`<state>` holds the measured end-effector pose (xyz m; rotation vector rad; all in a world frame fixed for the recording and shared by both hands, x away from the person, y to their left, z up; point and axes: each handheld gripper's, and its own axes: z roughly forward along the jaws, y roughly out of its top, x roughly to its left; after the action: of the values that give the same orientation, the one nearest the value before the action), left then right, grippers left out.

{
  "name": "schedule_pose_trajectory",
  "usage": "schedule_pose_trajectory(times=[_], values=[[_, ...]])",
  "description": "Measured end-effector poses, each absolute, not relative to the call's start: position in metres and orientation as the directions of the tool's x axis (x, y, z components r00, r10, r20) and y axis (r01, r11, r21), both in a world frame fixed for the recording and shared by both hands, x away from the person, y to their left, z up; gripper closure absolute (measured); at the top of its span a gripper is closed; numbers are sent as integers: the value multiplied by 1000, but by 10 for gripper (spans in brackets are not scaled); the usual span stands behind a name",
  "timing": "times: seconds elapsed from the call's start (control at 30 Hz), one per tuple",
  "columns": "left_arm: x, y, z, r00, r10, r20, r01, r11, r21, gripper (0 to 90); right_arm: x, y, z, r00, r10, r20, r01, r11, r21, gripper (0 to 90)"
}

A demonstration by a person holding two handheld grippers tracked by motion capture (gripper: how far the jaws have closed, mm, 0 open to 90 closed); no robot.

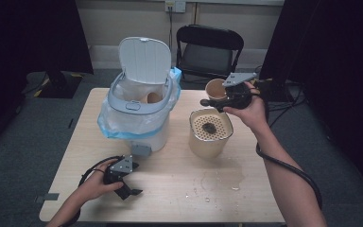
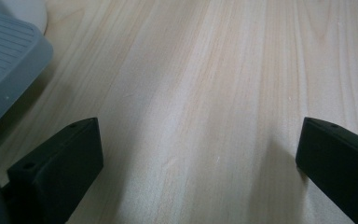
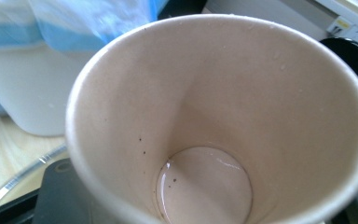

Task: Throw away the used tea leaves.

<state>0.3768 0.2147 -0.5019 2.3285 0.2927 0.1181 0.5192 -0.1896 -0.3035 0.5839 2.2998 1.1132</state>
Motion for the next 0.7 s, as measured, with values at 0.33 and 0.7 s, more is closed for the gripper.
schedule_pose_trajectory(times=[0.33,0.7], values=[[377,215,-502,971,240,-4,171,-676,717,0,522,-179,-289,-790,574,-217,154,528,835,289],[377,215,-502,971,240,-5,171,-676,717,0,522,-172,-283,-800,561,-212,163,545,823,288]])
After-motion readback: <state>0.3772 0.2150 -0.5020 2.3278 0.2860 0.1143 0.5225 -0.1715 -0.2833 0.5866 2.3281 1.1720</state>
